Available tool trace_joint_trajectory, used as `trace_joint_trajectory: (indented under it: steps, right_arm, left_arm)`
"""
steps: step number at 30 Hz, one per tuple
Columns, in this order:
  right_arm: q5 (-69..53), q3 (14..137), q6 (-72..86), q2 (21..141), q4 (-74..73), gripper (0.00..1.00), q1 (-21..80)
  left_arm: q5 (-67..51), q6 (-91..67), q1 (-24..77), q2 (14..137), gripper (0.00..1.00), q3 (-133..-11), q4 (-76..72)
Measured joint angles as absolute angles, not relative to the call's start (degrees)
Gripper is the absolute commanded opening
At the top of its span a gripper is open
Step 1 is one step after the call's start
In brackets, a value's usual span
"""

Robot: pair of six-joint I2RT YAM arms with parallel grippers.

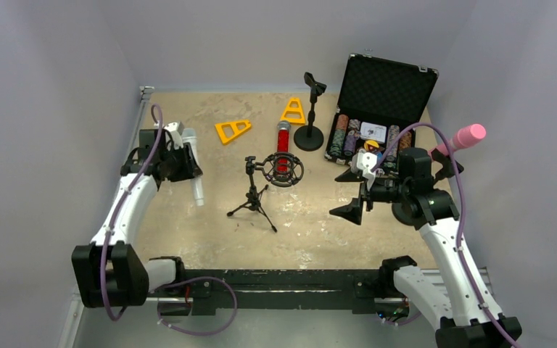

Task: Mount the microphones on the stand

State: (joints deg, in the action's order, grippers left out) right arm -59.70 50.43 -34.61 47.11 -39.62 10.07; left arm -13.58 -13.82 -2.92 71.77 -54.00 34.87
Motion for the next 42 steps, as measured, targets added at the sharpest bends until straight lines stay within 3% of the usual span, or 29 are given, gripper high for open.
trace_joint_trajectory:
  steps: [10, 20, 33, 42]
  right_arm:
    - [-59.79, 50.5, -37.67, 47.86, -41.5, 0.98, 10.07]
    - [-60.23, 55.83, -53.93, 49.52, -56.88, 0.99, 10.07]
    - [-61.71, 60.47, -65.19, 50.63, -66.96, 0.99, 10.07]
    - [-62.7, 61.06, -66.11, 50.61, -67.94, 0.99, 10.07]
  left_arm:
    - [-22.48, -10.68, 2.04, 50.11, 0.0, -46.68, 26.81]
    - [-30.41, -9.17, 5.1, 34.74, 0.0, -46.17, 20.45]
    - [-42.87, -9.47, 8.47, 32.6, 0.0, -58.08, 20.6]
    - [-46.04, -10.31, 12.6, 33.43, 0.0, -59.46, 20.43]
